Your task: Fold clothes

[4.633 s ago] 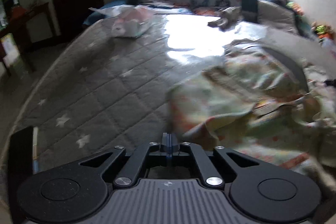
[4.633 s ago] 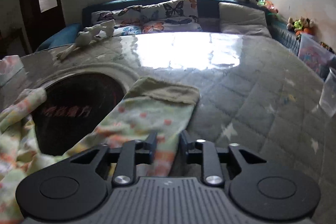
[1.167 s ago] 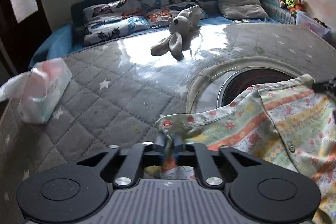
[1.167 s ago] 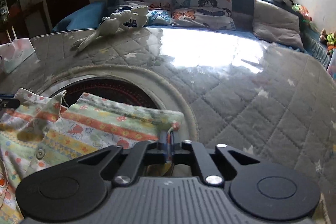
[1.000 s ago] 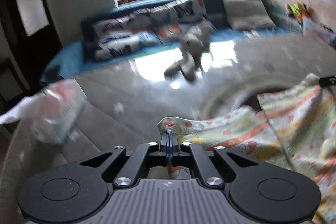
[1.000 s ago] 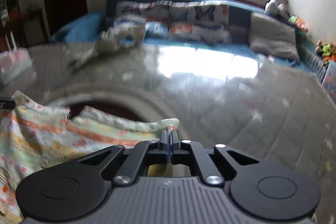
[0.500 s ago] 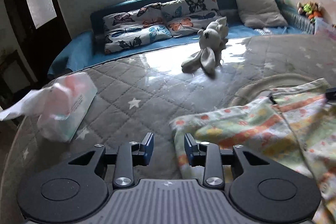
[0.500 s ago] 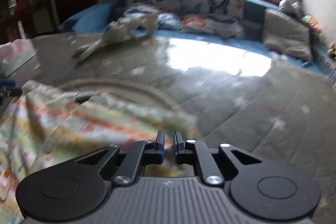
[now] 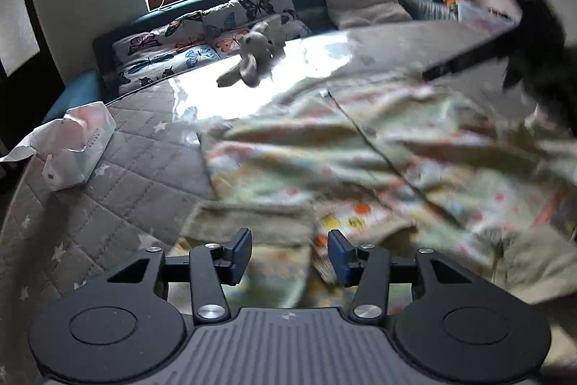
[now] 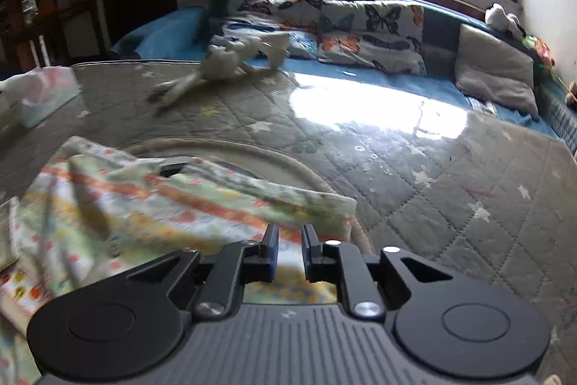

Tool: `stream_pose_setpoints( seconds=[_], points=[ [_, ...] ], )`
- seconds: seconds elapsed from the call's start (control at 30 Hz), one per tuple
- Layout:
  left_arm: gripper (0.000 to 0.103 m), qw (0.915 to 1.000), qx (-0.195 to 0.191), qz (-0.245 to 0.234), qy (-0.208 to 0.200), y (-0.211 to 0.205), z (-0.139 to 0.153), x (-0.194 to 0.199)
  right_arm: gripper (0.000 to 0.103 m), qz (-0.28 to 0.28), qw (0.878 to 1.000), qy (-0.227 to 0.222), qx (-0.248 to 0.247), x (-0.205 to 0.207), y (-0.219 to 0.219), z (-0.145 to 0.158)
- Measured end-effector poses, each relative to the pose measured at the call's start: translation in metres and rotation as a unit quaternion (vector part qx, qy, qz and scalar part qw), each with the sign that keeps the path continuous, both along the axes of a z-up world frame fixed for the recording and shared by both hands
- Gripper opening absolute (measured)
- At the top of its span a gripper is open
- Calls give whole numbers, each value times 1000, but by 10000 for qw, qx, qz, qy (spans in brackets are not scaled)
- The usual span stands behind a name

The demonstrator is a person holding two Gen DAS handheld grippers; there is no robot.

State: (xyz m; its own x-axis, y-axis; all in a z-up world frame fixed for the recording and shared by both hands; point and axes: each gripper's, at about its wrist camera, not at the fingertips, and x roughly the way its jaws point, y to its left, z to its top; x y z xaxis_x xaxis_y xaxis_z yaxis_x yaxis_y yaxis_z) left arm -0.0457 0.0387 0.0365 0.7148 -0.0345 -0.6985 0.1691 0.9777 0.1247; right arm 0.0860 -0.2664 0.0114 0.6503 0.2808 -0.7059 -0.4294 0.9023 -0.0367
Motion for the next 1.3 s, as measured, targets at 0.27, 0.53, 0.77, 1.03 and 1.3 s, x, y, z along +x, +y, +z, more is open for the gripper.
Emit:
stream_pose_setpoints(
  seconds=[0.27, 0.53, 0.77, 1.03, 1.3],
  points=[
    [10, 9999, 31, 115, -49, -5, -11, -12, 21, 165, 9996, -221, 3, -62, -15, 16],
    [1, 9869, -700, 1302, -643, 51, 17, -52, 21, -282, 9991, -290, -98, -109, -57, 10],
    [1, 9532, -1081, 2667, -927, 113, 25, -113, 27, -1038, 9944, -129, 149, -132, -103, -7],
    [0, 9187, -1037, 3699, -916, 145, 7, -146, 34, -1548, 9875, -38, 275, -151, -135, -22],
    [0, 9085, -547, 4006, -1055, 149, 14, -153, 35, -1665, 9858, -37, 237, -163, -142, -22]
  ],
)
